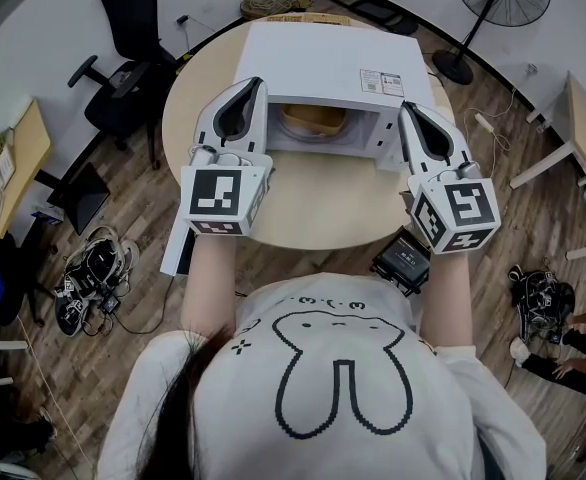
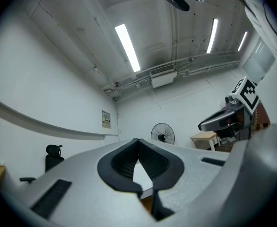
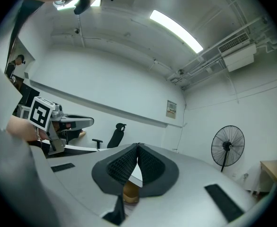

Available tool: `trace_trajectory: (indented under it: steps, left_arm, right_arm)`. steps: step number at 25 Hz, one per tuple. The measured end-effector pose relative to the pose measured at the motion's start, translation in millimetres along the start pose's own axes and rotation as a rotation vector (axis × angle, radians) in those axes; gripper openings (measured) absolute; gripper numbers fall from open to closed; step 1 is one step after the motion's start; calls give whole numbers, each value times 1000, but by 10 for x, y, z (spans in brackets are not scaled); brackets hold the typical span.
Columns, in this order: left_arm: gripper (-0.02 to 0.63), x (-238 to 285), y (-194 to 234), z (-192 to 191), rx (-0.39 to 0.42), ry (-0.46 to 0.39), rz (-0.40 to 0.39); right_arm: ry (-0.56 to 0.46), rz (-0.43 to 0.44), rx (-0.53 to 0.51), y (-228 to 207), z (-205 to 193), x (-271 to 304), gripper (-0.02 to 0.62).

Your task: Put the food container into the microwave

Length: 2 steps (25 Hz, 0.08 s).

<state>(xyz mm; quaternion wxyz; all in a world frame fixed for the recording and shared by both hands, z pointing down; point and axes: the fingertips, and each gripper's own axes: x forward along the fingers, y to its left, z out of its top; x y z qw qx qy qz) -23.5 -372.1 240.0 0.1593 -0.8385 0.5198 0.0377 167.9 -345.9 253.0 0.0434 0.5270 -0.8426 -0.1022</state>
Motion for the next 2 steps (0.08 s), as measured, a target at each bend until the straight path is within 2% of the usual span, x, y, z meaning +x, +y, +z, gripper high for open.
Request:
trace_trajectory:
  steps: [2]
  left_arm:
    - [8, 2, -7, 4, 0, 1, -2]
  right_arm:
    - [1, 1, -3, 1, 3, 0, 29]
